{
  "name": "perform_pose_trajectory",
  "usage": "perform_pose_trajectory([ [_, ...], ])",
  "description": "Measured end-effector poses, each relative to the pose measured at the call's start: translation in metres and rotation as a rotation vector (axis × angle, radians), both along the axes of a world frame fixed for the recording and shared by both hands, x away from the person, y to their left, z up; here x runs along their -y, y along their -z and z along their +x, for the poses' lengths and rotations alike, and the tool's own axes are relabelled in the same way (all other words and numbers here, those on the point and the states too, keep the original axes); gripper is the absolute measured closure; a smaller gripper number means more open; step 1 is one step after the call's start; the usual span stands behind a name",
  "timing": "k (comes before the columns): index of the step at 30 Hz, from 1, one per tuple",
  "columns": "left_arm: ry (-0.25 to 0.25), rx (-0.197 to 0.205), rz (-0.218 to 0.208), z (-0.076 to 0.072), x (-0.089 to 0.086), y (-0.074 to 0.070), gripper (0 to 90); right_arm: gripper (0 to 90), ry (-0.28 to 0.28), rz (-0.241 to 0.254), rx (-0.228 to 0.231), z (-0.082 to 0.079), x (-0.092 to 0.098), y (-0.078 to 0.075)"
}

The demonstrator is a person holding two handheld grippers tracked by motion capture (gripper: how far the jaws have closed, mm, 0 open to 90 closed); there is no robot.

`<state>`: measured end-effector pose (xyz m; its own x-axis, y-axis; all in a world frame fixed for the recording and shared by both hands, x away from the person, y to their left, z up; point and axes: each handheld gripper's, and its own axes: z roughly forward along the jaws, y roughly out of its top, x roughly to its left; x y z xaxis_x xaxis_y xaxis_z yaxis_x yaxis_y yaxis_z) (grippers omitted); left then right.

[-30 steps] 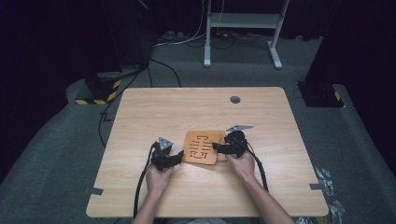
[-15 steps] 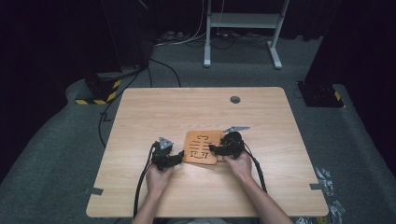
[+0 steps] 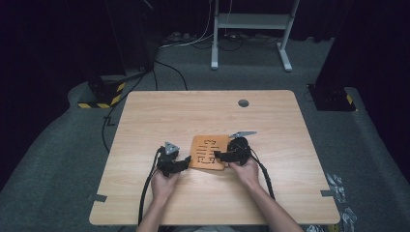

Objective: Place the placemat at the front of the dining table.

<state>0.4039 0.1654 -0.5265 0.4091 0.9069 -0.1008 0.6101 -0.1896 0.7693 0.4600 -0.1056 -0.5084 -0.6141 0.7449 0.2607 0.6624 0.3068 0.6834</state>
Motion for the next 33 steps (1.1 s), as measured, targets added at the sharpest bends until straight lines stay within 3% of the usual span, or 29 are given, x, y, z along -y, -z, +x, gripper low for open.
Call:
perform_pose_trajectory([
  [3, 0.001, 0.0, 0.001, 0.0, 0.0, 0.0, 39.3, 28.9, 0.002, 0.012, -0.009, 0.0, 0.001, -0.001],
  [19, -0.013, 0.001, -0.006, 0.0, 0.001, 0.0, 39.5, 30.0, -0.007, 0.08, 0.043, -0.007, -0.003, -0.015],
  [23, -0.007, 0.004, 0.032, 0.0, 0.004, 0.0, 39.7, 30.5, -0.016, 0.085, 0.056, -0.009, -0.007, -0.019],
  [24, 0.004, 0.022, 0.093, -0.002, 0.011, 0.0, 39.7, 30.5, -0.02, 0.087, 0.058, -0.009, -0.008, -0.02],
  [25, 0.024, 0.023, 0.092, -0.001, 0.012, 0.0, 40.5, 30.5, -0.021, 0.082, 0.065, -0.01, -0.01, -0.021],
  [33, 0.022, 0.02, 0.088, -0.001, 0.012, 0.0, 40.2, 30.0, -0.049, 0.065, 0.094, -0.015, -0.023, -0.031],
])
